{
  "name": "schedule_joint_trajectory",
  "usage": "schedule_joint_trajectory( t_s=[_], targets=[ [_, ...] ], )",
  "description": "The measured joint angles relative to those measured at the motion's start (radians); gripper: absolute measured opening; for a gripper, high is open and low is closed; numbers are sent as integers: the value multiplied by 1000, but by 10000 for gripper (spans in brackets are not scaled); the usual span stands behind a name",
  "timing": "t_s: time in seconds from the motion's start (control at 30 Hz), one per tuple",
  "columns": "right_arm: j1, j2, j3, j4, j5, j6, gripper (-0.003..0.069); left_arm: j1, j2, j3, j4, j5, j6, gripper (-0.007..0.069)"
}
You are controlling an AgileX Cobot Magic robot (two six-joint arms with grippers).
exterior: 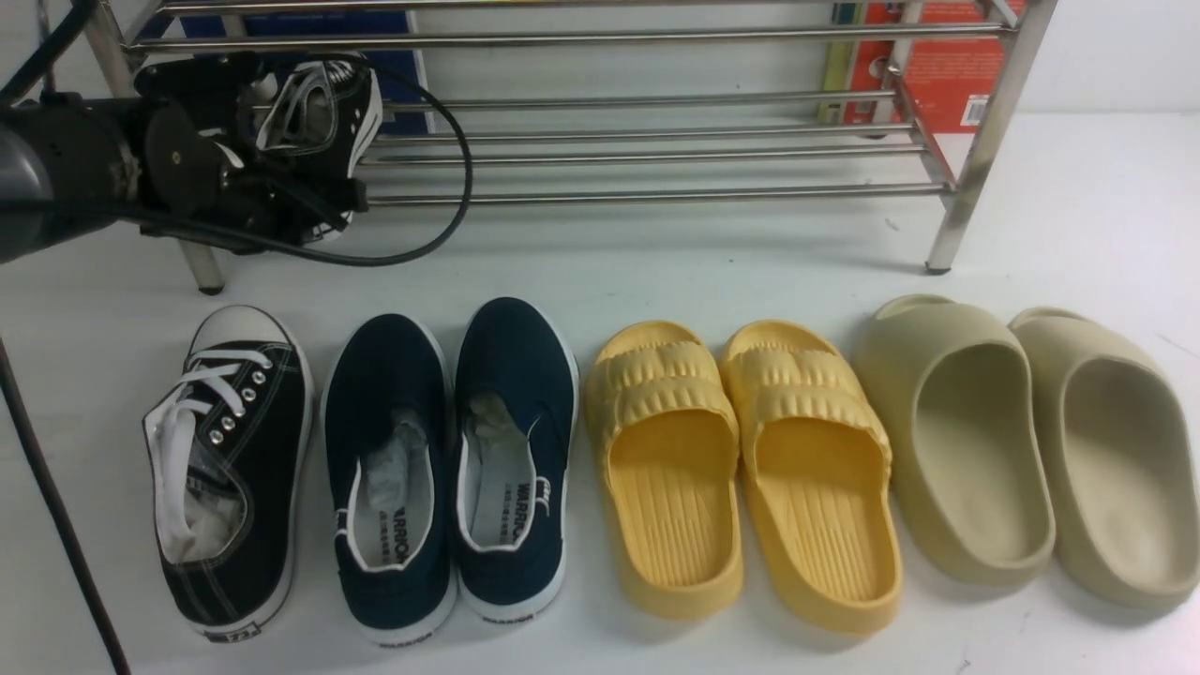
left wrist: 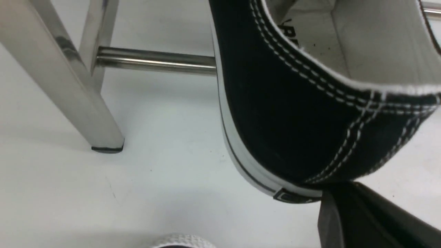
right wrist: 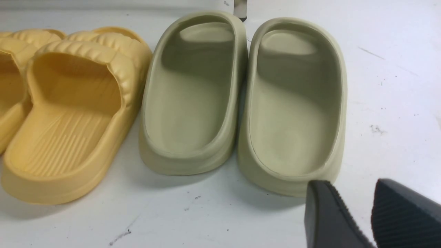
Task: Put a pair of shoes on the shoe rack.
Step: Use the left arm to put a shoe into the shoe rack, then use the left arm to grab the shoe closest to it
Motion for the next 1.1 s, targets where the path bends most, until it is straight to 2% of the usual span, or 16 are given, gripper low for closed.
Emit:
schedule_joint_trajectory(
  t_s=[0.33, 0.53, 0.9, 1.1],
  targets=[
    [0, 0, 0, 0, 0, 0, 239, 0, 2, 1, -1, -17, 0, -13],
    [0, 0, 0, 0, 0, 0, 239, 0, -17, 1, -43, 59, 0, -13],
    [0, 0, 0, 0, 0, 0, 239, 0, -250, 19, -95, 453, 3, -13],
    [0, 0, 0, 0, 0, 0, 239, 0, -566, 206, -94, 586, -36, -13]
  ],
)
